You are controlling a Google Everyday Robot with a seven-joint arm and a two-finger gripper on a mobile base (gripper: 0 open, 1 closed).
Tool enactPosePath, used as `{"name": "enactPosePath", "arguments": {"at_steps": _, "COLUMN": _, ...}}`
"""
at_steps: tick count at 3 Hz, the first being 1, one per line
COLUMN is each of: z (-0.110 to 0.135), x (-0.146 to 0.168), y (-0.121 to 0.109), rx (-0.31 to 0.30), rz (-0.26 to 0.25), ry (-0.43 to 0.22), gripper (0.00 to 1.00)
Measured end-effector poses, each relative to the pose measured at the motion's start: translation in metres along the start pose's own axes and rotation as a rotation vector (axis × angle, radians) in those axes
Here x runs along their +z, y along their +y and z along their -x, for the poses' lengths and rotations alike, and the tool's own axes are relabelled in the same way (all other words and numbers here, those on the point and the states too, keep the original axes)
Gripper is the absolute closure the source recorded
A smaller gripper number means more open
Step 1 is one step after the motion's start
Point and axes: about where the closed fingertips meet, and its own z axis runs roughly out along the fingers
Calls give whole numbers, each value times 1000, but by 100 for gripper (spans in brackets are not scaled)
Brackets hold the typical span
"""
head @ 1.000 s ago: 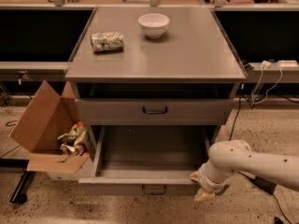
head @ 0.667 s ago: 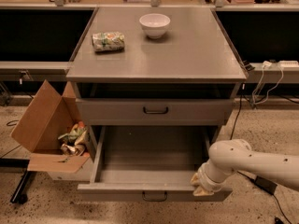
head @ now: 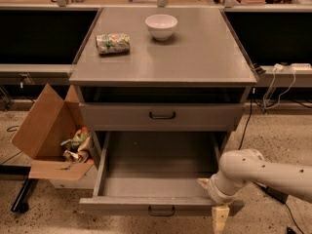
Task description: Open middle drawer
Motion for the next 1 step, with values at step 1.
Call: {"name": "enactPosePath", "arguments": {"at_steps": 1, "z": 5, "x": -23, "y": -2, "rx": -29, "rz": -56, "ry": -21, "gripper": 0}}
